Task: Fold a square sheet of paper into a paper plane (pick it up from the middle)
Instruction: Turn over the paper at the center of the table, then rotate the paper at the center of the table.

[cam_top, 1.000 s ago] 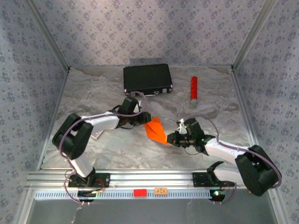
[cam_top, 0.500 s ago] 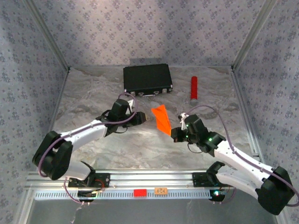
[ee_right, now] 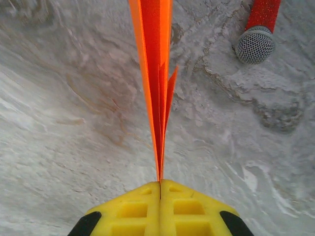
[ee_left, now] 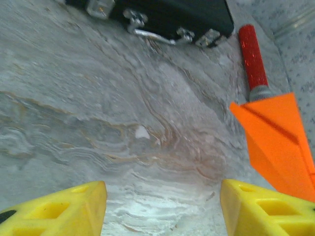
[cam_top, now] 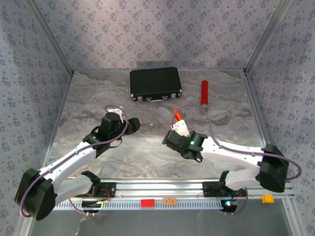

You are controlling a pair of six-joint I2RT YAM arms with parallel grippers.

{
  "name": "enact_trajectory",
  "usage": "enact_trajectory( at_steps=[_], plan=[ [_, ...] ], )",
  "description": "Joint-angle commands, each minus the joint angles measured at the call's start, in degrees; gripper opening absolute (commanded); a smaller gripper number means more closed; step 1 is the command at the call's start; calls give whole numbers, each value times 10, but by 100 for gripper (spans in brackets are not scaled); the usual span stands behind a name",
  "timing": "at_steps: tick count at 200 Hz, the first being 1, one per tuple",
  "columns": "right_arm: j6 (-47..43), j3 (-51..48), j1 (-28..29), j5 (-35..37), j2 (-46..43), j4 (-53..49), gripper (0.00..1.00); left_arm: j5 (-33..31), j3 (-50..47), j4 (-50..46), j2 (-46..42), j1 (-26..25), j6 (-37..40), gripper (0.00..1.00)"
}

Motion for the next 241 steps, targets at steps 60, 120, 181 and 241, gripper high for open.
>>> enact_trajectory(
  at_steps=[60,120,181,241],
  plan=[
    [-68,81,98,-48,208,5,11,-63,-30,-51,-75,26,-8,68],
    [-89,27,65,-172,114,131,39,-39,-30,-44,-62,28,-4,76],
    [-42,-129,-143,-507,-14,376,31,46,-19,1,-4,29,5,71],
    [14,-166,-247,-641,56,440,15,80,-9,18,34,29,1,51]
  ],
)
